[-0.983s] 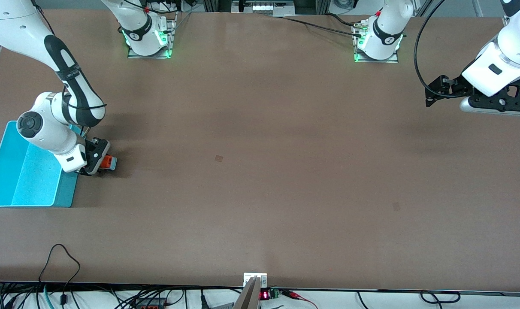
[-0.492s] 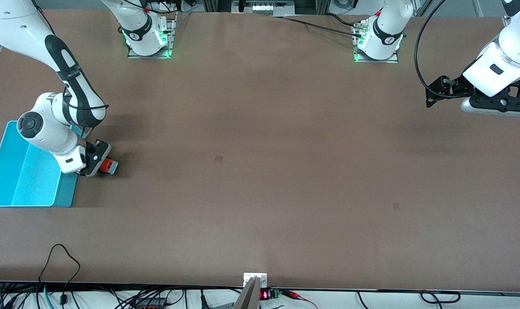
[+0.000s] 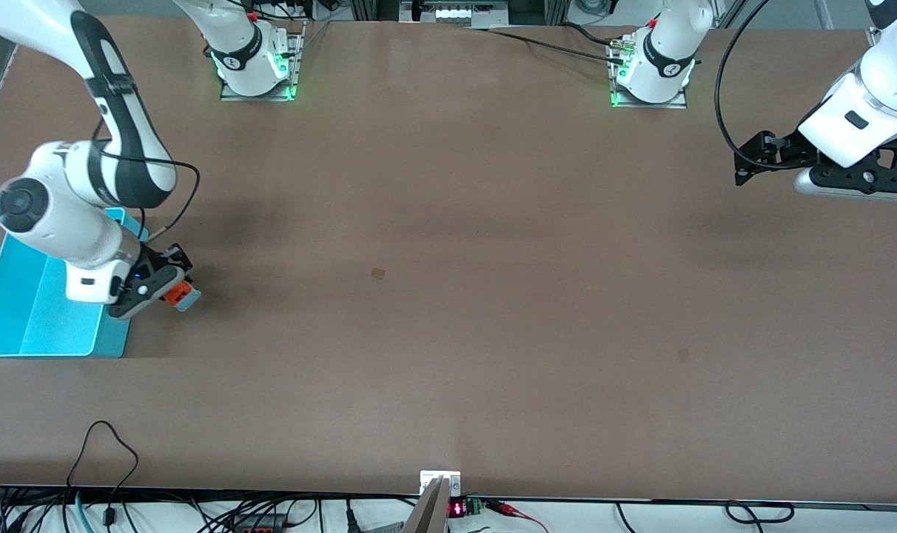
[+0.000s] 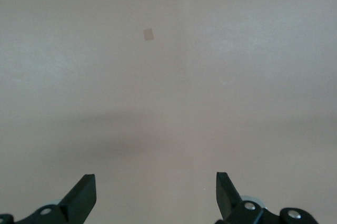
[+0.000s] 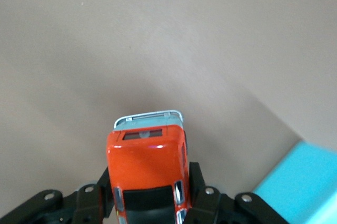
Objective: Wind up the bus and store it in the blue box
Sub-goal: 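Carry the bus over the blue box and lower it inside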
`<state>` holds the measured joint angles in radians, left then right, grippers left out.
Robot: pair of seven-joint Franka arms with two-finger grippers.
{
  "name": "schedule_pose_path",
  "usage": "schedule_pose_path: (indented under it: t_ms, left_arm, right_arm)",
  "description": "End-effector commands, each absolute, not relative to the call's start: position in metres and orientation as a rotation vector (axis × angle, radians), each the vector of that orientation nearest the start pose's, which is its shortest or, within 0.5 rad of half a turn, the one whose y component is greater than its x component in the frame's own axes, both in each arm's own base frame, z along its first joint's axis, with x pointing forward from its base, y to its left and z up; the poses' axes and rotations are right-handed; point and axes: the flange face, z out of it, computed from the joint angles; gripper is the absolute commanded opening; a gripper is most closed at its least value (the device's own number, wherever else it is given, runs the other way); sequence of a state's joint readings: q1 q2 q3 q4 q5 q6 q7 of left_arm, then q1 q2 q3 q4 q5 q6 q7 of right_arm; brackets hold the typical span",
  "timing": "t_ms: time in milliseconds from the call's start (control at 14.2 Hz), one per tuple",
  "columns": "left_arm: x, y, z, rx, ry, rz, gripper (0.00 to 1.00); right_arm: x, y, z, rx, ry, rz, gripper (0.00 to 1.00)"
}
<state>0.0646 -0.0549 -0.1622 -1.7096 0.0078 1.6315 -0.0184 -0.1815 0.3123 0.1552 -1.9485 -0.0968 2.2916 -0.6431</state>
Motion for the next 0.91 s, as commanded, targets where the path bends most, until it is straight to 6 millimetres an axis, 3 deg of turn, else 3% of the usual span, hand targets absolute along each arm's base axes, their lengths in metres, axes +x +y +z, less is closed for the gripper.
schedule_pose_path:
  t_ms: [0,140,351,492,632,843]
  left_arm:
    - [0.542,-0.058,0.598,-3.124,0.115,0.047,1.0]
    - [0.542,-0.058,0.599,-3.124,0.113,0.042,1.0]
    - [0.542,-0.058,0.599,-3.124,0.113,0.045,1.0]
    - [0.542,-0.058,0.599,-3.125,0.111,0.043,1.0]
    - [0.542,-0.058,0.599,-3.127,0.11,0.043,1.0]
    - [0.551,-0.057,0.601,-3.131,0.116,0.031,1.0]
  right_arm:
    - [0.602,-0.078,0.358,-3.069,-0.813,-0.045,0.0]
    - [0.59,-0.149,0.364,-3.096,-0.556,-0.032,0.0]
    - [0.594,-0.204,0.365,-3.15,-0.447,-0.049,0.0]
    - [0.593,-0.229,0.355,-3.169,-0.365,-0.031,0.0]
    - [0.589,-0.25,0.326,-3.166,-0.242,-0.016,0.0]
    - [0.6,-0.273,0.297,-3.216,-0.109,-0.145,0.0]
